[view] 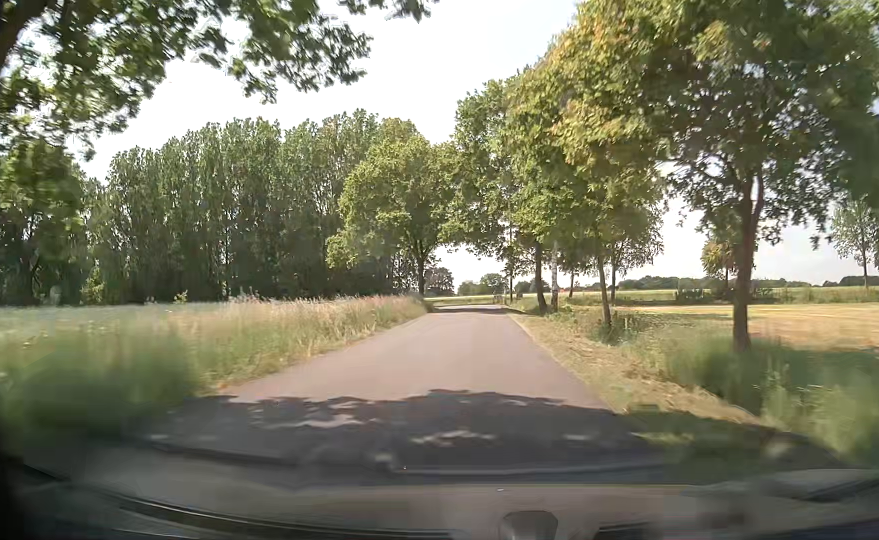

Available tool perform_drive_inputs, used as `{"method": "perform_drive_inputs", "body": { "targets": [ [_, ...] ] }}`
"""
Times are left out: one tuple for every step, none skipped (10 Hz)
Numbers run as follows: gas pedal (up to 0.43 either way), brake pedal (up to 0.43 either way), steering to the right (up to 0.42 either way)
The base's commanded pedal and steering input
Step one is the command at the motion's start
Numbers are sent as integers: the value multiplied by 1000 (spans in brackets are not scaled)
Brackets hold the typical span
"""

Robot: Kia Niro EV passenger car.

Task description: Follow the waypoints while adhering to traffic rules and regulations

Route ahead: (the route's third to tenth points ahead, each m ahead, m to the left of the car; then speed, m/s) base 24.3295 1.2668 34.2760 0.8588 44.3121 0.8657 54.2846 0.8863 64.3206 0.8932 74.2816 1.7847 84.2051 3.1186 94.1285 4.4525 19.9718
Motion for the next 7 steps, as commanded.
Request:
{"method": "perform_drive_inputs", "body": {
  "targets": [
    [0, 6, 1],
    [0, 6, 1],
    [28, 6, 1],
    [59, 6, 1],
    [79, 6, 1],
    [79, 6, 1],
    [79, 6, 1]
  ]
}}
